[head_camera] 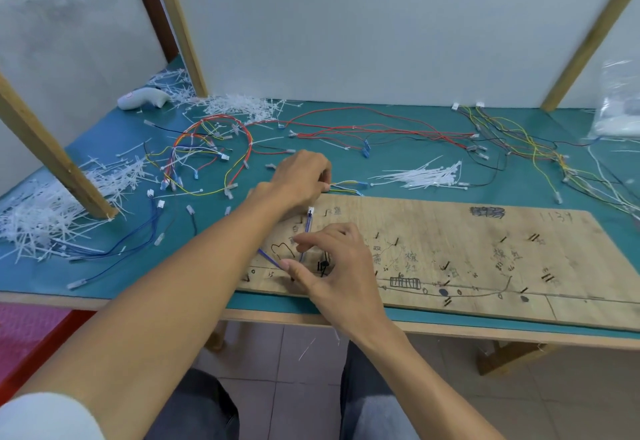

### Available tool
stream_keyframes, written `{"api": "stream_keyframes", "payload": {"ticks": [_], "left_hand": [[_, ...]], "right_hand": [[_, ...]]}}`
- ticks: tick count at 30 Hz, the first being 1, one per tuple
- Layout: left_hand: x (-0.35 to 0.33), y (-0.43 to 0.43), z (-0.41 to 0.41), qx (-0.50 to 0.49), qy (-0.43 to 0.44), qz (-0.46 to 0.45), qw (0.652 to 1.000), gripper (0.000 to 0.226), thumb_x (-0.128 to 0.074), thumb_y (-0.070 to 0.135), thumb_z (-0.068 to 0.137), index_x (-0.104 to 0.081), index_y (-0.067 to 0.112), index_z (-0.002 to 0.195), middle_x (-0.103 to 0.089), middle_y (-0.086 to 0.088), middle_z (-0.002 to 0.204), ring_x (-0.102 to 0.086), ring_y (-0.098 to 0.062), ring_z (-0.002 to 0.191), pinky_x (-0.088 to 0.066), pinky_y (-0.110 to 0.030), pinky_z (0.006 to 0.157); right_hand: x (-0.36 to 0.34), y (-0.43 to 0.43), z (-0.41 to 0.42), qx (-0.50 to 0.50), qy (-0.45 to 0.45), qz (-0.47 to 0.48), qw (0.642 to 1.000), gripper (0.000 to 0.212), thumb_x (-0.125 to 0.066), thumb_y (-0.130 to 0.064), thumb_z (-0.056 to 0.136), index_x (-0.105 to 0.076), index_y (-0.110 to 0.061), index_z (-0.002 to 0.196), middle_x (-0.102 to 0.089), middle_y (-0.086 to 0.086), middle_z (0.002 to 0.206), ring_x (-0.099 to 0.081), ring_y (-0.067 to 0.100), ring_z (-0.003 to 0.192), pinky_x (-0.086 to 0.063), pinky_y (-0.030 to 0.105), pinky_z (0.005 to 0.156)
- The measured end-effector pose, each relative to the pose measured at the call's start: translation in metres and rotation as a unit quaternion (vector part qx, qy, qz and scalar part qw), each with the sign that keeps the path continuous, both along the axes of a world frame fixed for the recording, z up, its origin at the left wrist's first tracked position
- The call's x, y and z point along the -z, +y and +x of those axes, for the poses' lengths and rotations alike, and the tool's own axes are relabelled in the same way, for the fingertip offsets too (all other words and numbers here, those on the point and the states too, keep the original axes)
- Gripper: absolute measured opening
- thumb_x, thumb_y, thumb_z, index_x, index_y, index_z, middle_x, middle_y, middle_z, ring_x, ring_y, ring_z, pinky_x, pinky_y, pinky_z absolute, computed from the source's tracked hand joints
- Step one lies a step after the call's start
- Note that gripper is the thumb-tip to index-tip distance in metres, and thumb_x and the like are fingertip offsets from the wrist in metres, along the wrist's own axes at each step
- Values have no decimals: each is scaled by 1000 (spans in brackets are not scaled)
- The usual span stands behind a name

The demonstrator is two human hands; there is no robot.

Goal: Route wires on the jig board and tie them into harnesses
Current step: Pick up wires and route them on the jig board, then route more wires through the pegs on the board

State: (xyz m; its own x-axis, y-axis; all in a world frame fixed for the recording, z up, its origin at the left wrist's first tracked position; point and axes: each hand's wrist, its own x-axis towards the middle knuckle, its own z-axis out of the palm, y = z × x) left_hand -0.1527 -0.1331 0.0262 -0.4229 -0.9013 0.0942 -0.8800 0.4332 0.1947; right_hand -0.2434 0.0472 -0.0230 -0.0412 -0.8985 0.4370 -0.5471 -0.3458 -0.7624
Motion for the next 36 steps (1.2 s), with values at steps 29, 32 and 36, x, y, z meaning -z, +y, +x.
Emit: {"api": "stream_keyframes", "payload": {"ticks": [29,32,36], "left_hand": [[-94,-3,26,-9,454,-293,841,20,-57,19,106,-69,4,104,-71,0,78,-69,-15,65,-58,-34,66],[-113,20,33,14,478,-315,820,22,-55,22,108,-70,5,106,-71,8,77,-72,-14,67,-59,-31,66],[-119,64,37,53,504,-251,825,21,-55,21,110,-68,5,107,-76,-1,81,-74,-20,67,-62,-41,66]], "right_hand": [[-1,1,-6,7,-71,14,997,19,-76,-42,96,-76,-33,114,-69,-24,99,-56,12,113,-47,27,94],[-1,2,-7,11,-81,5,997,13,-72,-42,100,-76,-36,111,-68,-26,103,-59,13,112,-48,26,92],[-4,3,-10,13,-136,-2,991,10,-68,-40,101,-77,-36,103,-71,-23,100,-65,14,100,-47,20,83]]}}
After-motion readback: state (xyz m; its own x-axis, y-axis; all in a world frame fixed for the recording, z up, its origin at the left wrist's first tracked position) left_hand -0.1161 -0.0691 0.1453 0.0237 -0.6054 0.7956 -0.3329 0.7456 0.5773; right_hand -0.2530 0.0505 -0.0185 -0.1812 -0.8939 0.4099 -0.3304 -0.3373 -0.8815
